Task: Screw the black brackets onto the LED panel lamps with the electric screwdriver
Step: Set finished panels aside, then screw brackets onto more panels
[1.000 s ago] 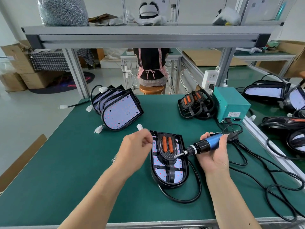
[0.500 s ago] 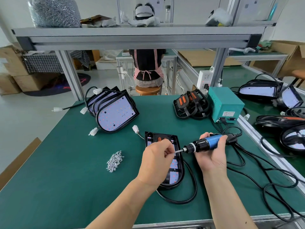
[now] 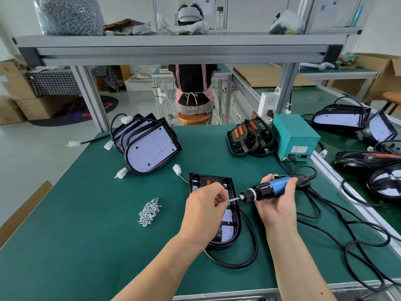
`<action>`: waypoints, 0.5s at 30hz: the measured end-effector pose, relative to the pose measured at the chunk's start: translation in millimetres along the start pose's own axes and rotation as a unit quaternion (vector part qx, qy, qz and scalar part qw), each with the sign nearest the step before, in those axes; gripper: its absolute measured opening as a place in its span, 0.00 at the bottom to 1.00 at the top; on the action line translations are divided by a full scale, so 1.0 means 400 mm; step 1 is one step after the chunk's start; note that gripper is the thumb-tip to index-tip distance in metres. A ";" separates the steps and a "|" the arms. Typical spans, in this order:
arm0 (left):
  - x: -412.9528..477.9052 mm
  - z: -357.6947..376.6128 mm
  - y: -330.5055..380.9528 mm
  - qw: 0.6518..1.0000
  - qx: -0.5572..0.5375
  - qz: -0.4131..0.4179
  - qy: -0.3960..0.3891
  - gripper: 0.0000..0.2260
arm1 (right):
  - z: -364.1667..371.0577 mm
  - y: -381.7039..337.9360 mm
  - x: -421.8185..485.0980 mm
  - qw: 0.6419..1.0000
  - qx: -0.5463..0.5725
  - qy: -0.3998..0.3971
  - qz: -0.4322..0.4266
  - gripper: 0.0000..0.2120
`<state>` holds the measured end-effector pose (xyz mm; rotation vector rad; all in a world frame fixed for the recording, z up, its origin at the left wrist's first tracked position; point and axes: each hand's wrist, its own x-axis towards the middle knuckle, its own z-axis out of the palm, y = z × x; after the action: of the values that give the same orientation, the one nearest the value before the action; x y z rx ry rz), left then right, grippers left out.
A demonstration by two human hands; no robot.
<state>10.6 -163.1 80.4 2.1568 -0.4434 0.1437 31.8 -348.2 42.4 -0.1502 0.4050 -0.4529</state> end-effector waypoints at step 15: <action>-0.009 0.015 -0.006 1.000 0.016 0.021 0.014 0.07 | -0.006 0.004 0.014 1.000 0.006 0.003 -0.002 0.18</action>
<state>7.6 -165.6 74.1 2.1759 -0.4740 0.2052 36.0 -349.2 38.0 -0.1382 0.4069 -0.4605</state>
